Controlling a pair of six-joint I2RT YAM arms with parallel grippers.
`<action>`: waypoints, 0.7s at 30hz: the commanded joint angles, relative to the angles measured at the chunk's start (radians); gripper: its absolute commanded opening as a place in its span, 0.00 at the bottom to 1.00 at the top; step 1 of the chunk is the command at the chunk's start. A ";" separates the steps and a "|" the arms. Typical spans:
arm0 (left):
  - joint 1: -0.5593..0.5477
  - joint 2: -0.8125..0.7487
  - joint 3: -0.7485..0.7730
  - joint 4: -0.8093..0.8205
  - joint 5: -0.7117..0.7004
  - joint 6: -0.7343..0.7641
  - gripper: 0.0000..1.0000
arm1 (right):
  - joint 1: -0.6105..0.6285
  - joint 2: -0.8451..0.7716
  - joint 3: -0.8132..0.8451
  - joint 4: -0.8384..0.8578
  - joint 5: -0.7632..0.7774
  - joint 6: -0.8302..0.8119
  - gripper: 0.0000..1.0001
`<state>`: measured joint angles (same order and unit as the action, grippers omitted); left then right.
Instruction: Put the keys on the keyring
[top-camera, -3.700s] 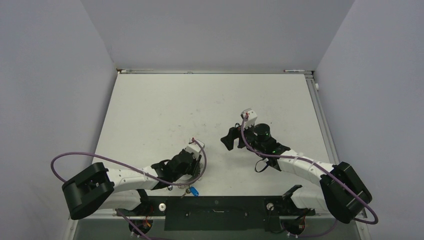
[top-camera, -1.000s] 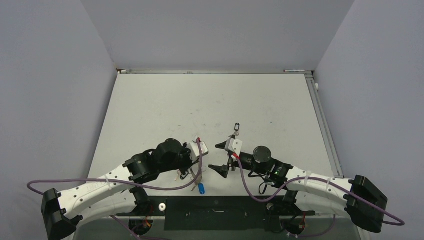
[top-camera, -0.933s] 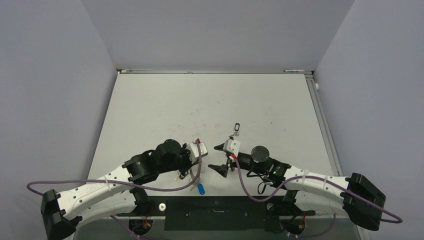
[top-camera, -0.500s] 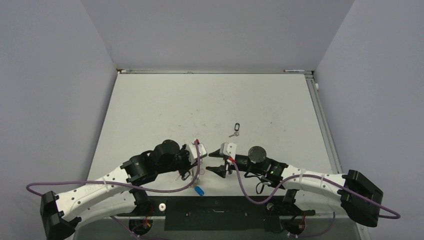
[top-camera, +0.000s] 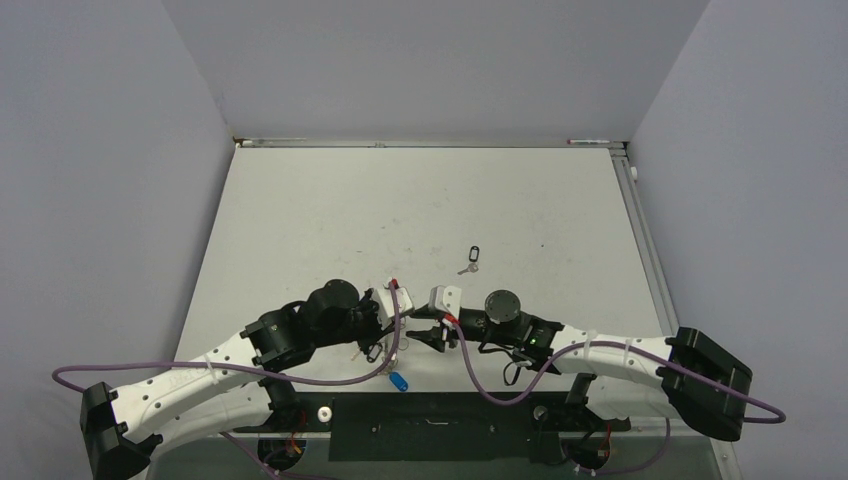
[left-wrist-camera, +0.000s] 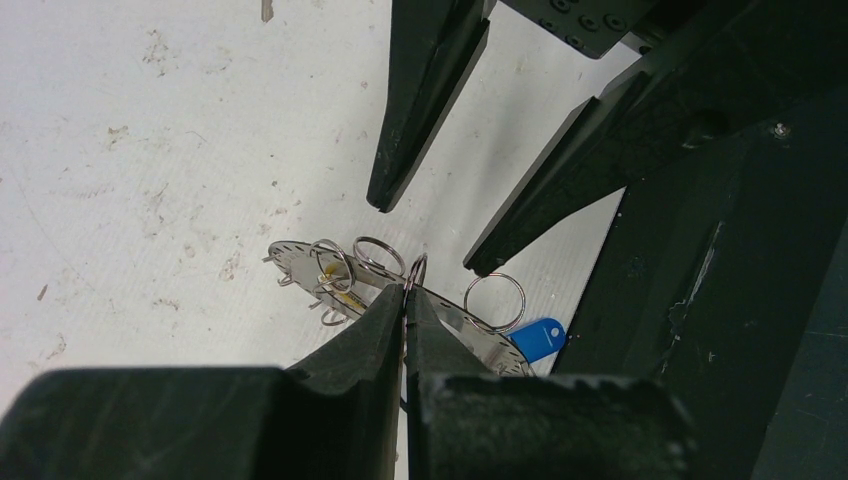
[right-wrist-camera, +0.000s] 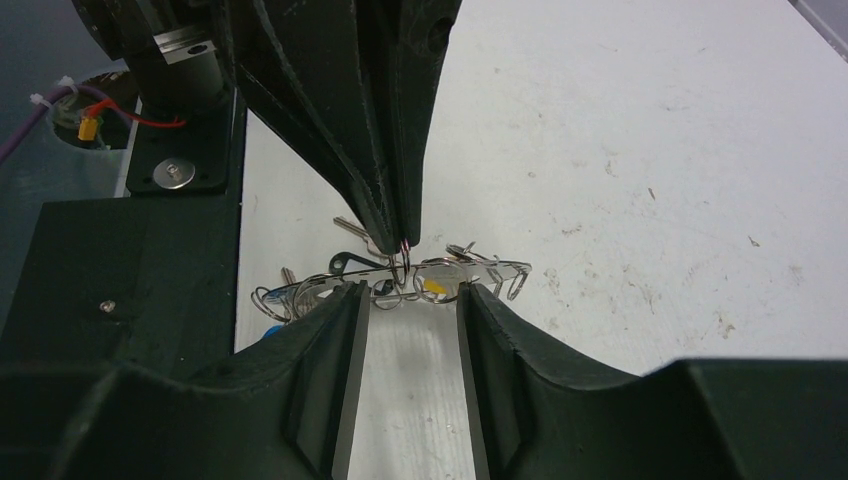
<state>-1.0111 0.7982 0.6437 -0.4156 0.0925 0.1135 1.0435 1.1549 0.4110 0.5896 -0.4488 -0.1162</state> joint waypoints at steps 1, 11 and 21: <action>0.003 -0.013 0.004 0.043 0.021 -0.006 0.00 | 0.008 0.036 0.057 0.073 -0.035 -0.017 0.37; 0.005 -0.015 0.004 0.044 0.030 -0.002 0.00 | 0.010 0.060 0.075 0.072 -0.056 -0.022 0.34; 0.005 -0.005 0.004 0.044 0.036 0.011 0.00 | 0.011 0.063 0.079 0.041 -0.096 -0.040 0.30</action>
<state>-1.0111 0.7986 0.6437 -0.4156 0.1093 0.1150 1.0481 1.2091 0.4438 0.5900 -0.4934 -0.1272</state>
